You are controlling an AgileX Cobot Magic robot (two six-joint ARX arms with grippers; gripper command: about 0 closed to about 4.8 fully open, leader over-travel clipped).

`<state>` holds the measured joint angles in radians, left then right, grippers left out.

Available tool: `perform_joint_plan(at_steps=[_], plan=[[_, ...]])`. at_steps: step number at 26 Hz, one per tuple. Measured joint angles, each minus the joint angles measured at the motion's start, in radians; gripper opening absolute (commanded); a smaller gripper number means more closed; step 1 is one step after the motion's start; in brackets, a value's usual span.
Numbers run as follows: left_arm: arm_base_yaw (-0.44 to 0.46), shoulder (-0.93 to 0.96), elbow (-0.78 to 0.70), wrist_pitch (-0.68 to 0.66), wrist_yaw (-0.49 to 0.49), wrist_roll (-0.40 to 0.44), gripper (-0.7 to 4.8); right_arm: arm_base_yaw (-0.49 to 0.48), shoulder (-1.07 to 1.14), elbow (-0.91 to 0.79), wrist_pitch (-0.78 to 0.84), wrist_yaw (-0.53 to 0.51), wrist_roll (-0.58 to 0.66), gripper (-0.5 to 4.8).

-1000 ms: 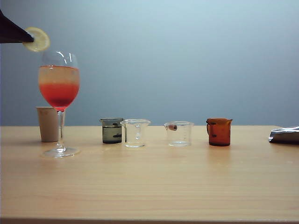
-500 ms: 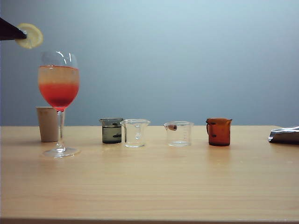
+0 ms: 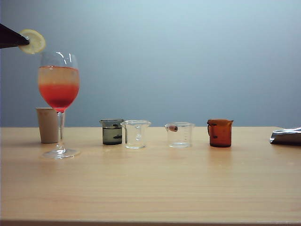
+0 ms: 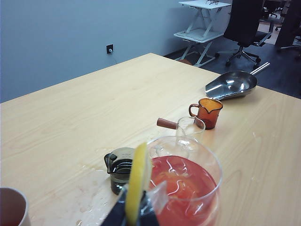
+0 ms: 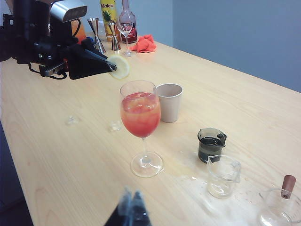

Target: Pick up the lemon slice from the paper cup on the left and carefully insert it into the rim of the goblet.

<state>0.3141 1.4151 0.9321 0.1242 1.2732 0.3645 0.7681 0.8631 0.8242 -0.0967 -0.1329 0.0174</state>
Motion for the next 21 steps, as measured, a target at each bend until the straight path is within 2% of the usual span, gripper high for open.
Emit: perform_joint_plan(at_steps=[7,15,21], plan=[[-0.044,0.000,0.000,0.002,0.000,0.000,-0.06,0.000,0.000,0.000,0.000,0.000,0.000,-0.03],[-0.044,0.000,0.000,0.012,-0.039,0.001,-0.06,0.000,0.000,0.000,-0.011,0.000,0.000,-0.03],[-0.044,0.008,0.000,0.009,-0.034,0.000,-0.06,0.000,0.000,0.000,-0.015,0.000,0.000,-0.03]])
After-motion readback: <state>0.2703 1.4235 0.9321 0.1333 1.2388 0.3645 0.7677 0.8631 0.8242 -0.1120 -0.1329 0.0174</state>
